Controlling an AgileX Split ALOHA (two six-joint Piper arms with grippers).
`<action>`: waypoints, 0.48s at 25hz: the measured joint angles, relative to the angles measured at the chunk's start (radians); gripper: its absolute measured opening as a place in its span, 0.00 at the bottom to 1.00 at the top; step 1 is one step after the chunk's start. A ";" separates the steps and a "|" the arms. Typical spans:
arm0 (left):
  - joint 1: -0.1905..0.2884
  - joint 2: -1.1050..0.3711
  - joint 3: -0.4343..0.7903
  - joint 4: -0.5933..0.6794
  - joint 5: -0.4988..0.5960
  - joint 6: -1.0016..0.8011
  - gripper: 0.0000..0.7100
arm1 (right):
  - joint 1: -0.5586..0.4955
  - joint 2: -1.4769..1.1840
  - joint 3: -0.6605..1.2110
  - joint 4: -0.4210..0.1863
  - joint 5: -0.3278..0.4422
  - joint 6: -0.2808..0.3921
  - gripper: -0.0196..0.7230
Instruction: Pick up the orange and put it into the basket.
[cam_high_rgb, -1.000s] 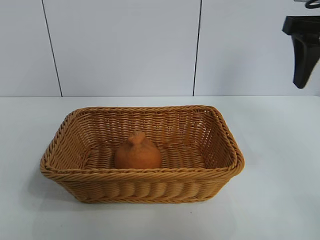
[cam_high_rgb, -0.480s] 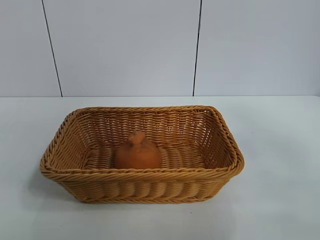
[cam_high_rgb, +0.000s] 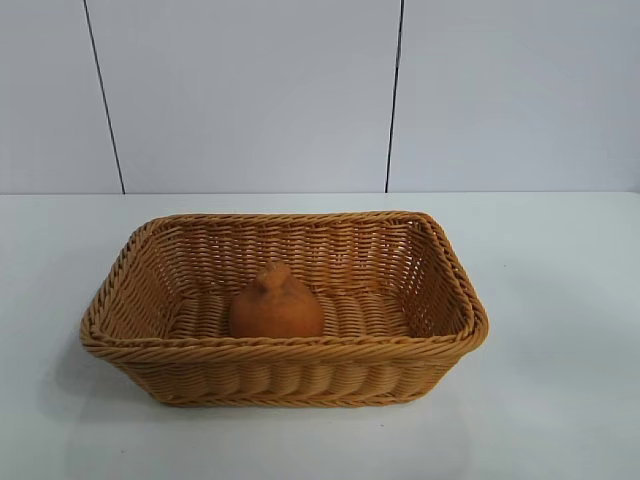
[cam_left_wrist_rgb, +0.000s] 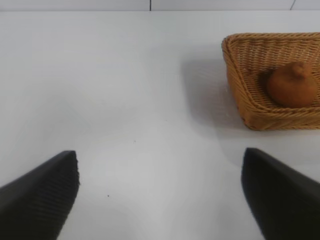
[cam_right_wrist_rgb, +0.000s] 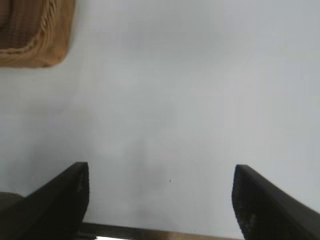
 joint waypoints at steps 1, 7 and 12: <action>0.000 0.000 0.000 0.000 0.000 0.000 0.89 | 0.000 -0.024 0.001 0.000 0.000 0.000 0.76; 0.000 0.000 0.000 0.000 0.000 0.000 0.89 | 0.000 -0.152 0.001 0.006 0.000 0.000 0.76; 0.000 0.000 0.000 0.000 0.000 0.000 0.89 | -0.017 -0.181 0.001 0.006 0.002 0.000 0.76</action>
